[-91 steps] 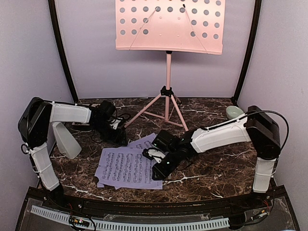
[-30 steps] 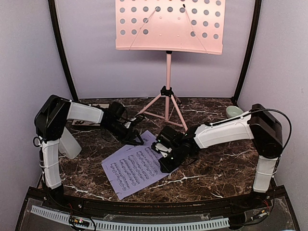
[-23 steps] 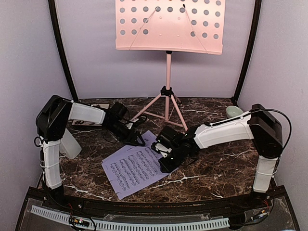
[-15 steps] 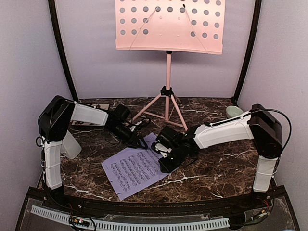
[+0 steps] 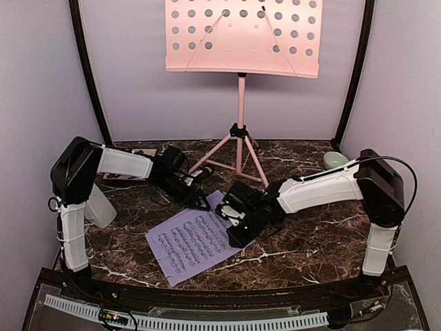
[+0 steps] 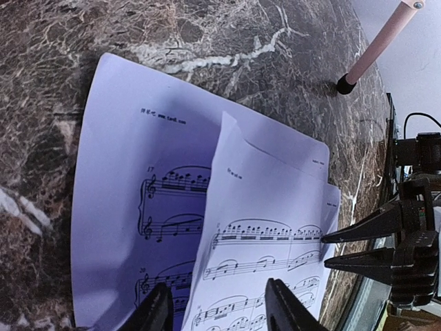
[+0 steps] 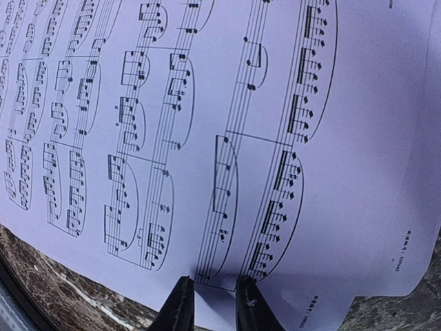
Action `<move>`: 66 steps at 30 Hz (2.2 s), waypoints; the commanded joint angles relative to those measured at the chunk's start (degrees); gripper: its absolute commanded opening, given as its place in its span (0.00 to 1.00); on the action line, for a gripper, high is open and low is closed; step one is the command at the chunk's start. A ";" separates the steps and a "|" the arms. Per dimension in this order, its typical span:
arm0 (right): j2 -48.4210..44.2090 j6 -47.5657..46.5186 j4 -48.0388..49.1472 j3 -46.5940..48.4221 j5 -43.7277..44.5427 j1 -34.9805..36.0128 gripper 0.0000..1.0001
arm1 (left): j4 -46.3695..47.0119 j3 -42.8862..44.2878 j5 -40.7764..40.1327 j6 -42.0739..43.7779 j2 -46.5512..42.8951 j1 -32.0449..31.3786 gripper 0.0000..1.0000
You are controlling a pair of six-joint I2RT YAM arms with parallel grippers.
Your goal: Set up the instrument practice props
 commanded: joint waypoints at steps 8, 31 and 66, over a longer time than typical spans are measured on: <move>-0.35 -2.59 2.35 -1.11 3.88 -0.24 0.24 | -1.42 3.41 3.76 3.25 2.30 -0.30 0.33; -27.30 -0.34 17.08 -14.34 6.23 -1.23 0.76 | 20.27 -12.52 3.77 0.18 -21.94 -1.20 0.00; -47.81 4.93 52.96 -24.54 1.93 -8.30 0.99 | 37.00 5.60 12.46 -20.39 -40.84 -1.23 0.00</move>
